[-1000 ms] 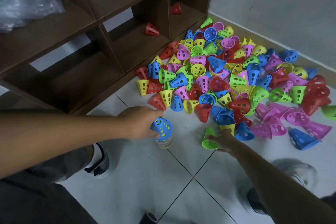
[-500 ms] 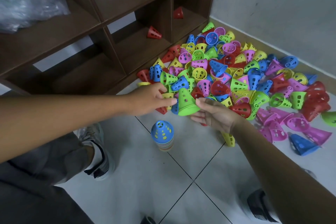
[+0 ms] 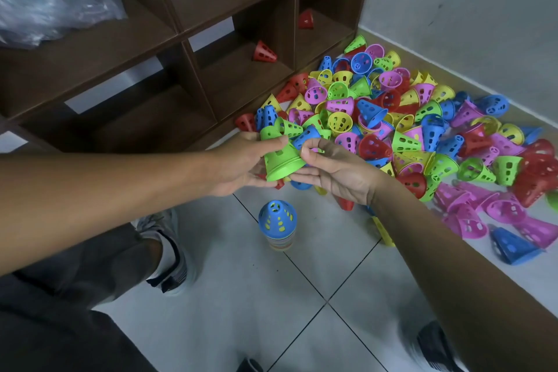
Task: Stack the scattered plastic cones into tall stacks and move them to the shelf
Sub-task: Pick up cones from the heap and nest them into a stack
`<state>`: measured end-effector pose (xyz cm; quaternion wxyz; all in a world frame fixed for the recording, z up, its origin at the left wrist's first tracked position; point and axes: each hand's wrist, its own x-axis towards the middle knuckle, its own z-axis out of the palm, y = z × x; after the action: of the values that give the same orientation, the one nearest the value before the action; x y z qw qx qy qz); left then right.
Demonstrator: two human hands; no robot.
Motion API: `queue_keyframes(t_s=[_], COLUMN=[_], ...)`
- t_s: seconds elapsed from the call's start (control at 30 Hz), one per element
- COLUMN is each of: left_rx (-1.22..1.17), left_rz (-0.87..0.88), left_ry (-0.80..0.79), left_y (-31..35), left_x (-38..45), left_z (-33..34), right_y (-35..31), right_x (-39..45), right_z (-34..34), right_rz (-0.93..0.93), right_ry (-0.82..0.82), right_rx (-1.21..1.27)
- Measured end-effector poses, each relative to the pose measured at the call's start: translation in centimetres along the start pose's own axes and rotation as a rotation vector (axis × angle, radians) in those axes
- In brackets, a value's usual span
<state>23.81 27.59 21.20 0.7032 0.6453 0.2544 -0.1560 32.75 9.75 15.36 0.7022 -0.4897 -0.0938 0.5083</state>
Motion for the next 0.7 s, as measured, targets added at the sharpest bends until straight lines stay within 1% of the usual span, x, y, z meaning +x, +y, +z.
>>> queue_keyframes(t_s=[0.07, 0.17, 0.23, 0.33, 0.4, 0.47, 0.53, 0.63, 0.7], left_rx=[-0.015, 0.002, 0.057, 0.142, 0.221, 0.333, 0.437, 0.537, 0.582], left_rz=[-0.005, -0.006, 0.009, 0.077, 0.166, 0.256, 0.317, 0.337, 0.322], left_ry=[0.008, 0.043, 0.062, 0.048, 0.032, 0.0, -0.027, -0.058, -0.074], left_y=[-0.2, -0.6, -0.9, -1.5, -2.2, -2.9, -3.8, -5.1, -5.9], left_x=[-0.1, -0.2, -0.3, -1.0, -1.4, -1.6, -1.8, -1.8, -1.6], left_z=[-0.4, -0.8, -0.9, -0.7, -0.4, -0.2, 0.0, 0.1, -0.1], right_y=[-0.2, -0.8, -0.6, 0.8, 2.2, 3.8, 5.4, 7.2, 8.5], right_x=[0.5, 1.2, 1.9, 2.9, 3.0, 2.9, 3.0, 3.1, 3.0], right_z=[0.0, -0.7, -2.3, -6.1, -8.6, -10.5, -11.9, -12.1, -11.9], right_rz=[0.023, 0.055, 0.042, 0.025, 0.063, 0.103, 0.147, 0.221, 0.211], right_ry=[-0.009, 0.02, 0.156, 0.435, 0.515, 0.568, 0.615, 0.614, 0.622], right_rx=[-0.084, -0.393, -0.558, -0.785, -1.003, -1.168, -1.257, -1.387, -1.454])
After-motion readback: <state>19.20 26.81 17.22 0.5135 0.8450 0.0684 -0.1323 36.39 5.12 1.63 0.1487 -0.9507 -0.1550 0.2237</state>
